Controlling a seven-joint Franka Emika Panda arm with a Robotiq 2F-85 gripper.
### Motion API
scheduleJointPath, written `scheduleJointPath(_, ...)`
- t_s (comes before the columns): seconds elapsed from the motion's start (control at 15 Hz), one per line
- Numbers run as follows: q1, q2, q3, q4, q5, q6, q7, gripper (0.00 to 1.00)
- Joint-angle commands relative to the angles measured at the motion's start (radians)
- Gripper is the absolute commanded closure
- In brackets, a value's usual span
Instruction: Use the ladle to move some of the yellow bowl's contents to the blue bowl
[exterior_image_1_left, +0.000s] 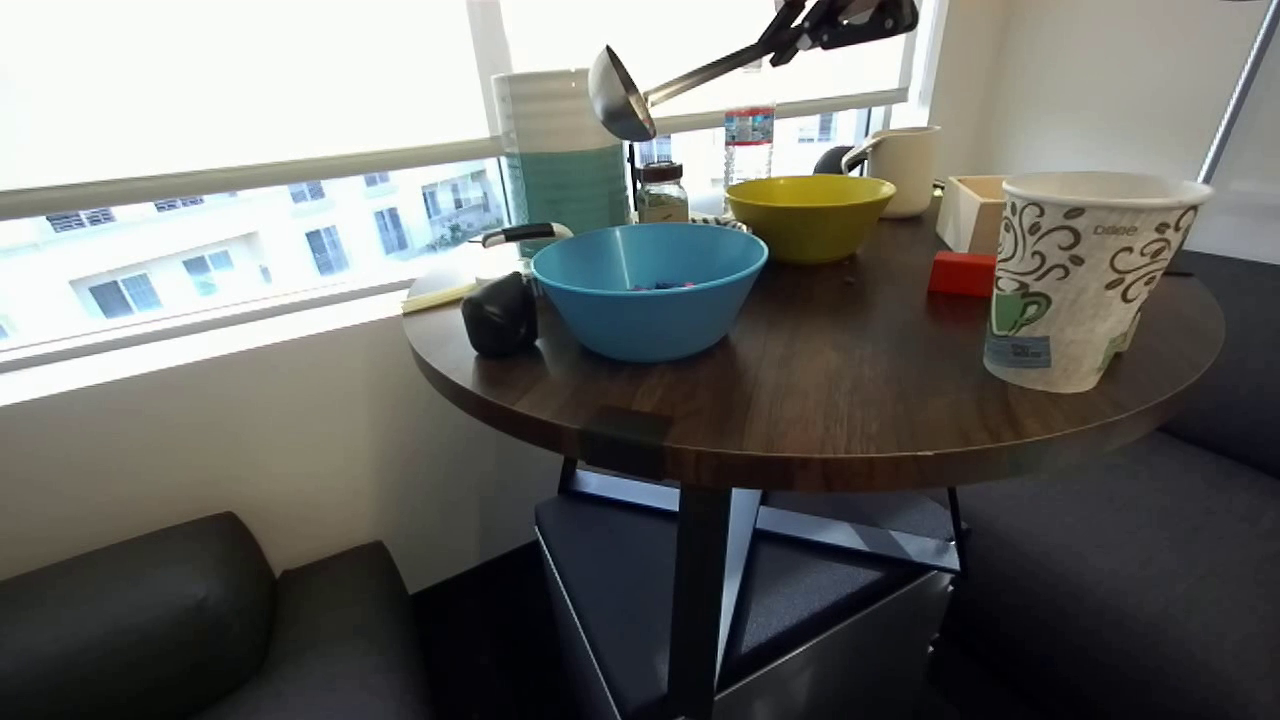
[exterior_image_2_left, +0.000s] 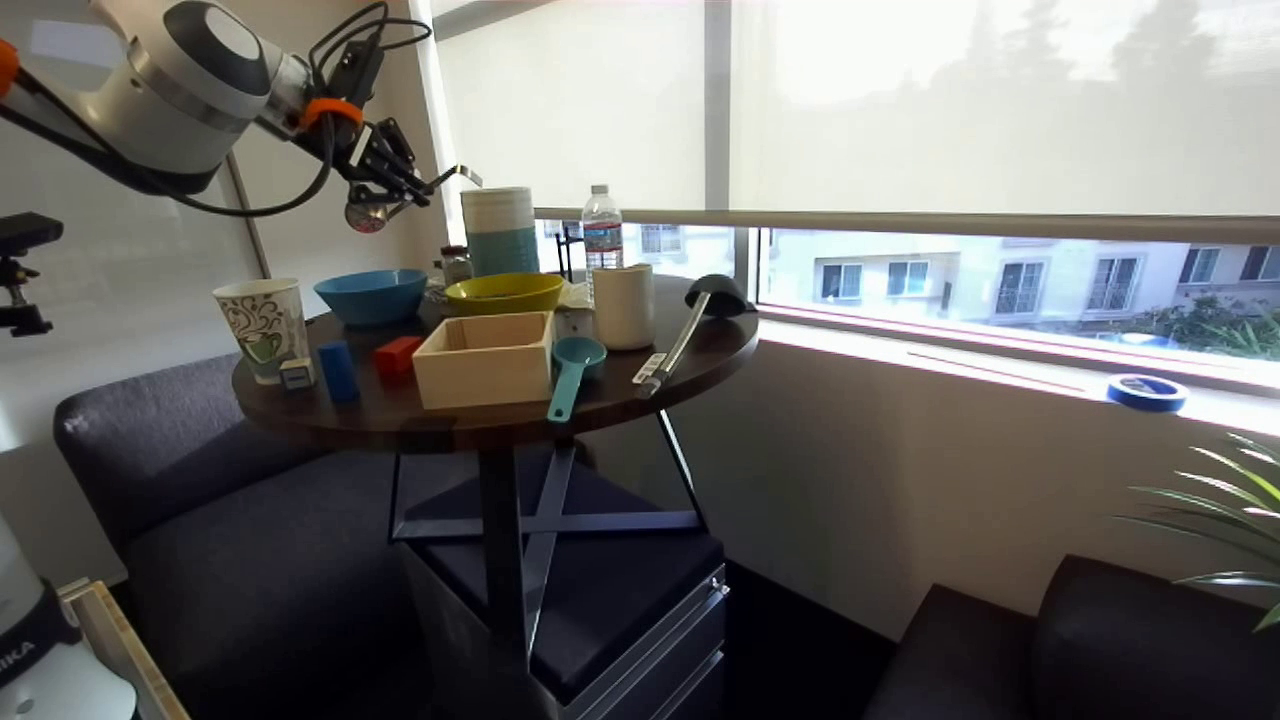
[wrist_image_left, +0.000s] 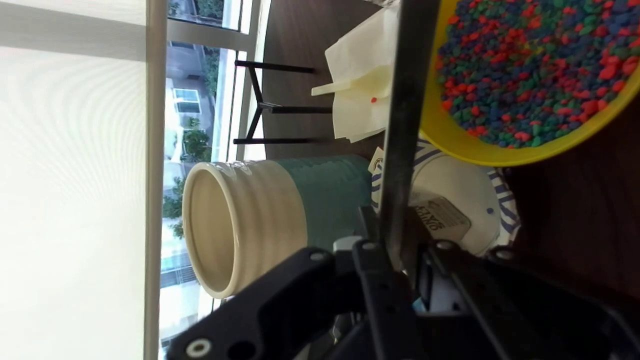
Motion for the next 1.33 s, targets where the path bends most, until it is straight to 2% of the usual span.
scheduleJointPath(0.0,0.019,0.007,-0.023,-0.004,-0.002,0.034,-0.003,0.96)
scheduleJointPath(0.27,0.006,0.021,-0.037,-0.014,-0.024,0.147,-0.001,0.96)
scheduleJointPath(0.67,-0.067,0.039,-0.01,-0.036,-0.035,0.305,0.007,0.96)
scheduleJointPath(1.27,-0.218,0.068,0.077,-0.061,-0.002,0.523,-0.018,0.96)
